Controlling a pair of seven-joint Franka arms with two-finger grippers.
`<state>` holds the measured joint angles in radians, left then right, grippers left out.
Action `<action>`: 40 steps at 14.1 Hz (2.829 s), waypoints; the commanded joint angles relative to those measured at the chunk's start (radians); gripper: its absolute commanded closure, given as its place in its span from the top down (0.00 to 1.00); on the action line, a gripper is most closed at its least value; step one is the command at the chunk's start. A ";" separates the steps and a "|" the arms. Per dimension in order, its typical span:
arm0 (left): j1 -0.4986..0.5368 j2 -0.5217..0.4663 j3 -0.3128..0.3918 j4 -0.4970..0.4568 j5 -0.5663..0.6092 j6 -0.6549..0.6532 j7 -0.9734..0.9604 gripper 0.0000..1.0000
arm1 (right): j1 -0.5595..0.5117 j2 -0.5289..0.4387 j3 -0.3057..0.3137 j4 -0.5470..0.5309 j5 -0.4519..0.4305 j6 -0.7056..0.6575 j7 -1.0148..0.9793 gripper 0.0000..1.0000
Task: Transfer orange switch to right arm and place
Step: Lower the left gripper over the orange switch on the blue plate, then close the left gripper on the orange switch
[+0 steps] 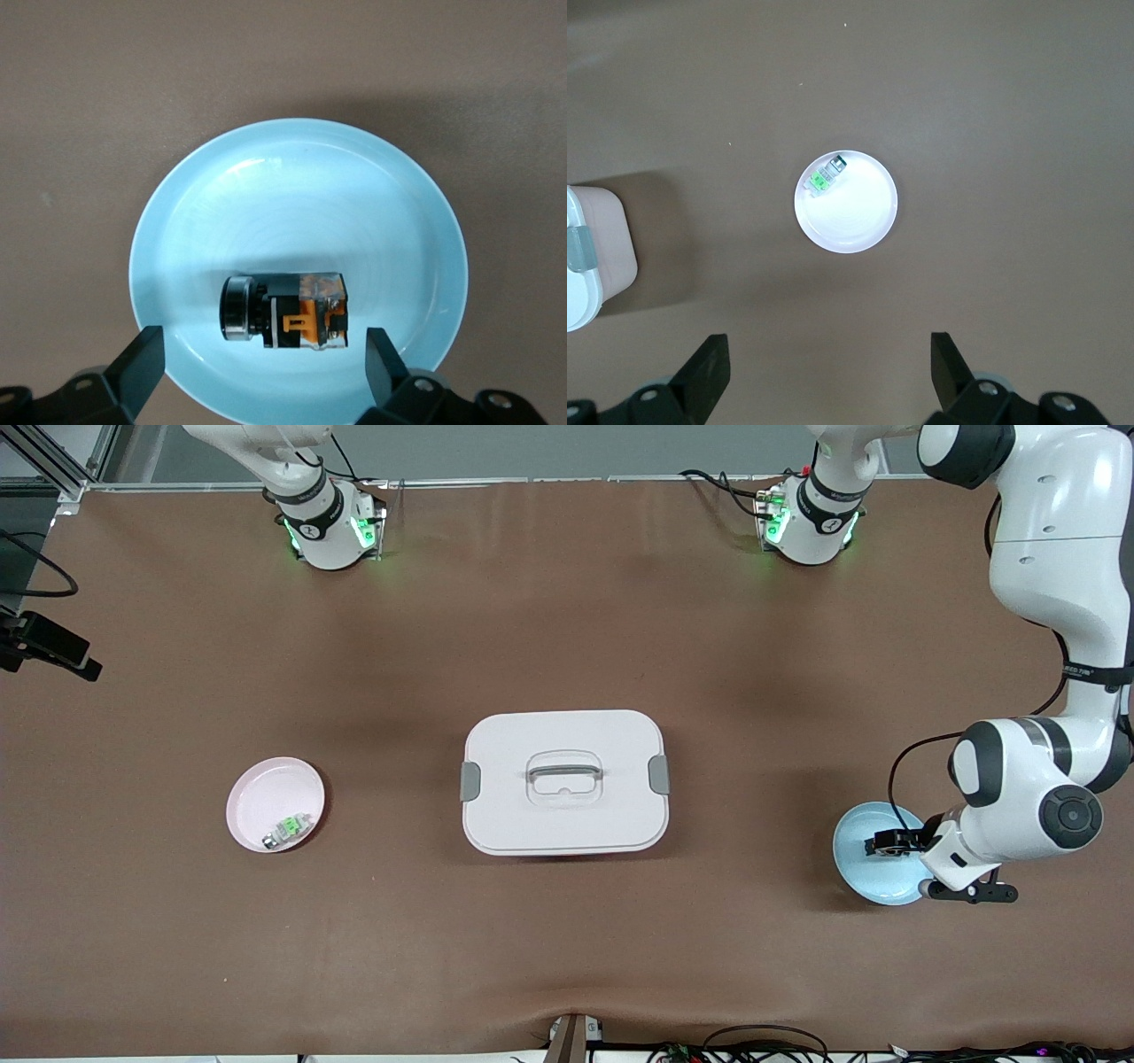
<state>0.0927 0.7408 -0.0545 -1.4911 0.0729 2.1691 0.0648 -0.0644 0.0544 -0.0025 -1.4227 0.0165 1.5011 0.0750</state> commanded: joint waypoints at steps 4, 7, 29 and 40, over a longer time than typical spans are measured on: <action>-0.007 0.028 0.001 0.034 0.007 0.000 -0.023 1.00 | -0.018 -0.007 0.013 -0.002 0.006 0.007 0.006 1.00; -0.010 0.035 0.001 0.032 0.007 0.000 -0.081 1.00 | -0.017 -0.007 0.013 -0.002 0.006 0.005 0.006 1.00; -0.011 0.077 -0.001 0.014 0.024 0.051 -0.073 1.00 | -0.014 -0.007 0.015 -0.002 0.007 0.007 0.006 1.00; -0.007 0.077 -0.004 0.014 0.021 0.049 -0.073 0.50 | -0.014 -0.007 0.015 -0.002 0.008 0.007 0.006 1.00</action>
<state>0.0839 0.8159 -0.0559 -1.4806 0.0730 2.2124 -0.0094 -0.0644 0.0544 0.0003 -1.4229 0.0173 1.5039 0.0750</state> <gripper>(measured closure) 0.278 0.000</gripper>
